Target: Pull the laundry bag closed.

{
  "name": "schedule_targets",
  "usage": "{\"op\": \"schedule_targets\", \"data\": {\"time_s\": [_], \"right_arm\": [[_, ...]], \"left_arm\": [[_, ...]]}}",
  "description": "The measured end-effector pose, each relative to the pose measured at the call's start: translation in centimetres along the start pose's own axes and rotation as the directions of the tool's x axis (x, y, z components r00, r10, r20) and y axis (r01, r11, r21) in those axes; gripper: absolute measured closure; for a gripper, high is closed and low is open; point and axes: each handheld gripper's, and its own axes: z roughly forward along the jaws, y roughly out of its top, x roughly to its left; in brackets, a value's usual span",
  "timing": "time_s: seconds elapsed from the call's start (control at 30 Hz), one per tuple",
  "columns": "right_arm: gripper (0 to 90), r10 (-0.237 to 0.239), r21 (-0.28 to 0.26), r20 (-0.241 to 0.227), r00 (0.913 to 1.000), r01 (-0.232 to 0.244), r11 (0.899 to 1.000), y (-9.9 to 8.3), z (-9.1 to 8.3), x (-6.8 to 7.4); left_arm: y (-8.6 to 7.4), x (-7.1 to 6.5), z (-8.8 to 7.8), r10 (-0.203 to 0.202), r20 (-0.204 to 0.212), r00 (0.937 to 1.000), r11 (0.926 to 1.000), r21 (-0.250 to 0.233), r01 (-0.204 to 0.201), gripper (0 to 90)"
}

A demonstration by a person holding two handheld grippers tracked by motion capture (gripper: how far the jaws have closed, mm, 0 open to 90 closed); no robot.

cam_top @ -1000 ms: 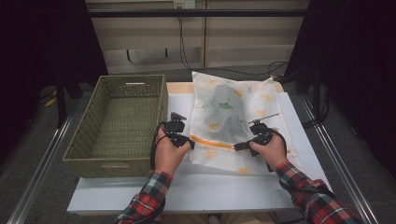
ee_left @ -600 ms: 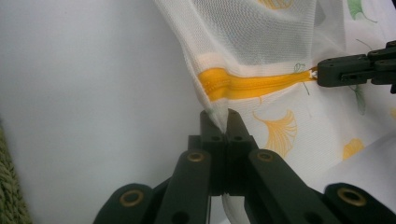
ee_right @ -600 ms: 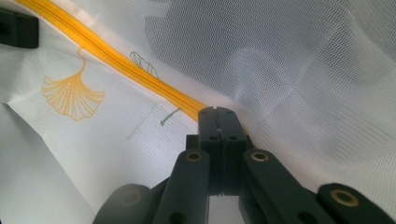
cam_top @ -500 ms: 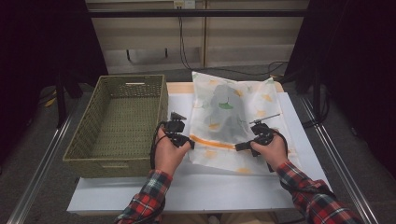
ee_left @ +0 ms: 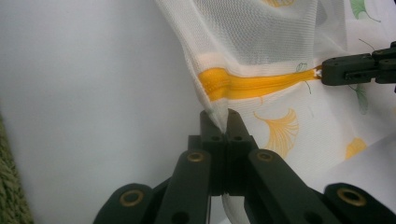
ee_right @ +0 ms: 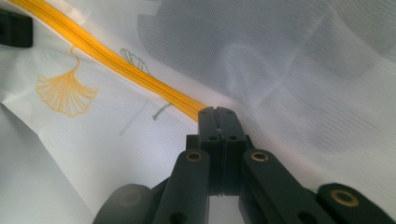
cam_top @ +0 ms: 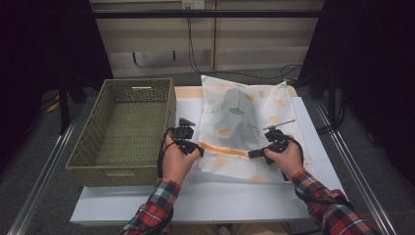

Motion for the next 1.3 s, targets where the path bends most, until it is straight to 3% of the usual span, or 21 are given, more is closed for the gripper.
{"op": "schedule_targets", "data": {"time_s": [0.07,0.4,0.5,0.6,0.7,0.9,0.97,1.07,1.3], "right_arm": [[90.0,0.014,-0.006,-0.007,0.9999,-0.014,1.000,-0.1,-0.1,-0.1],[90.0,-0.001,-0.011,0.003,1.0000,0.001,1.000,0.0,-0.3,-0.3],[90.0,0.008,-0.011,0.000,1.0000,-0.008,1.000,-0.2,-0.4,-0.4],[90.0,0.009,-0.007,0.008,0.9999,-0.009,1.000,-0.2,-0.6,-0.4],[90.0,0.005,-0.009,0.015,0.9999,-0.005,1.000,-0.3,-0.7,-0.7],[90.0,0.011,-0.015,0.013,0.9998,-0.011,1.000,-0.6,-1.0,-1.1],[90.0,0.015,-0.020,0.015,0.9998,-0.015,1.000,-0.6,-1.1,-1.1],[90.0,0.003,-0.017,0.025,0.9997,-0.003,1.000,-0.6,-1.1,-0.9],[90.0,0.022,-0.023,0.025,0.9994,-0.022,1.000,-0.8,-1.4,-1.2]], "left_arm": [[0.0,0.0,0.0,0.004,-0.007,1.0000,1.0000,0.001,-0.004,89.6],[0.0,0.1,0.0,0.004,-0.003,1.0000,1.0000,0.007,-0.004,89.6],[0.0,0.0,0.0,-0.016,0.004,0.9999,0.9999,-0.004,0.016,89.7],[0.0,0.0,0.0,0.004,-0.006,1.0000,1.0000,0.006,-0.004,89.7],[0.0,0.1,0.0,-0.015,0.002,0.9999,0.9999,-0.002,0.015,89.6],[0.0,0.0,0.0,0.002,-0.002,1.0000,1.0000,0.004,-0.002,89.7],[0.0,0.0,0.0,-0.018,-0.002,0.9998,0.9998,-0.005,0.018,89.6],[0.0,0.0,0.0,-0.015,-0.003,0.9999,0.9999,-0.005,0.015,89.7],[0.1,0.1,0.0,-0.010,0.001,1.0000,1.0000,0.000,0.010,89.6]]}}
